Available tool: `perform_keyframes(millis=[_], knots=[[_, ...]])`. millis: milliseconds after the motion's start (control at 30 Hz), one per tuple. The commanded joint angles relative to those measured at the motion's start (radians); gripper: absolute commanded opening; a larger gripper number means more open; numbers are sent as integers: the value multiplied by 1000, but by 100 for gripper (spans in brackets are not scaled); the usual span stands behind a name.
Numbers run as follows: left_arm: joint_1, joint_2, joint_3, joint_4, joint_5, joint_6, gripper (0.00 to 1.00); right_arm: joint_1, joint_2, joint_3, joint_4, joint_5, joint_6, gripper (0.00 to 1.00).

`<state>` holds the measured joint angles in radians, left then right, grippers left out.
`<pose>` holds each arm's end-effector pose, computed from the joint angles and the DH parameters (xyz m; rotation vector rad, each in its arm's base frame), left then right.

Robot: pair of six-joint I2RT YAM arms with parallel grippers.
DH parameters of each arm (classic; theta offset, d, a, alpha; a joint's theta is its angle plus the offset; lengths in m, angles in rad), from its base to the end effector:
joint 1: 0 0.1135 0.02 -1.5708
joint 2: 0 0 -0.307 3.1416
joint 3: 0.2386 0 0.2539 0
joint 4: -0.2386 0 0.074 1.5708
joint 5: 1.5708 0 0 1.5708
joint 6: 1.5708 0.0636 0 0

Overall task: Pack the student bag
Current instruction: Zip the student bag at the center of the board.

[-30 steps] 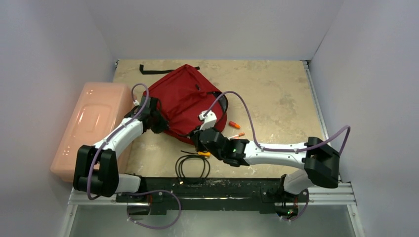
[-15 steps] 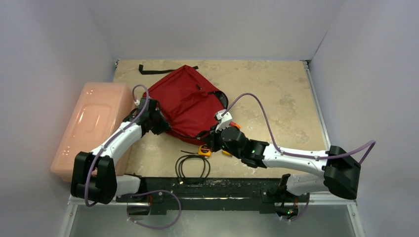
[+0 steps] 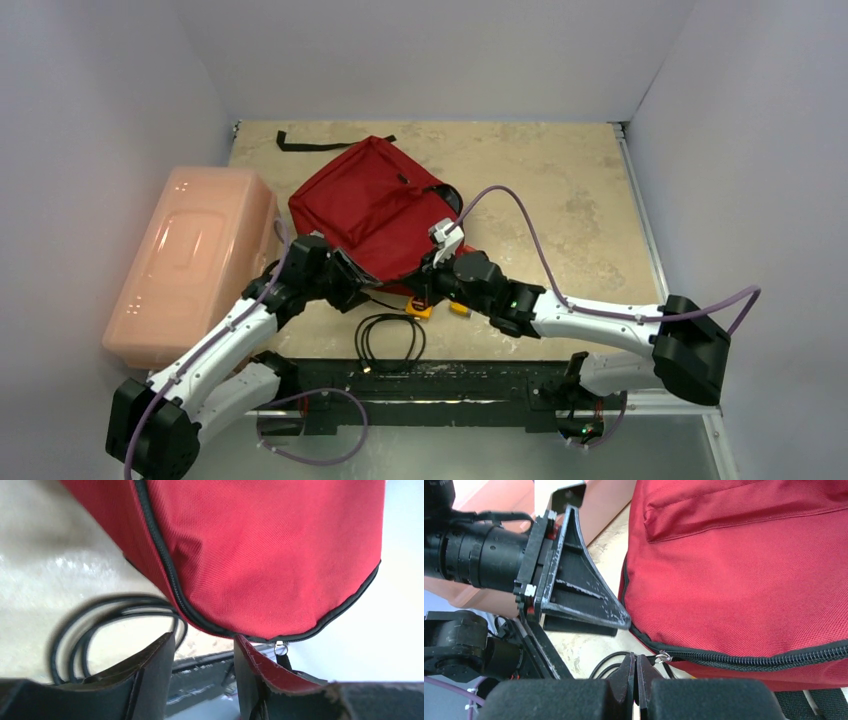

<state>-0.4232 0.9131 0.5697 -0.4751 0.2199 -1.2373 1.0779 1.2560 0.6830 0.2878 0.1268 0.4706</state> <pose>0.1564 -0.0857 0.2306 -0.9342 2.4560 -0.9608 0.1473 0.2573 0.2835 -0.4980 1.9016 0.9390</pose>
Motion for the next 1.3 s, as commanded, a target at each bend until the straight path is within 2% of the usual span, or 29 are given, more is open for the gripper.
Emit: perform_keyframes(millis=[0,267,367,467,500,633,933,1167,1267], knots=[[-67,-47,-17,72,-24,-293,45,4,-2,12,82,-39,-27,0],[-106,25,-70,199,-62,-327,39,4,-43,-5,51,-9,-15,0],[-105,51,-97,255,-113,-302,23,4,-64,-30,59,-10,-12,0],[-105,50,-102,277,-159,-263,2,4,-83,-45,42,-7,-10,0],[-105,45,-99,261,-170,-251,0,2,-93,-50,31,3,-6,0],[-106,3,-101,189,-251,-194,0,-38,-146,-79,-6,29,-9,0],[-103,-43,-140,76,-362,-108,0,-241,-228,-101,-86,-31,-3,0],[-102,-111,-154,38,-408,-14,0,-464,-123,-59,-40,-170,14,0],[-103,-131,-139,25,-412,75,0,-514,-82,-31,-10,-251,-42,0]])
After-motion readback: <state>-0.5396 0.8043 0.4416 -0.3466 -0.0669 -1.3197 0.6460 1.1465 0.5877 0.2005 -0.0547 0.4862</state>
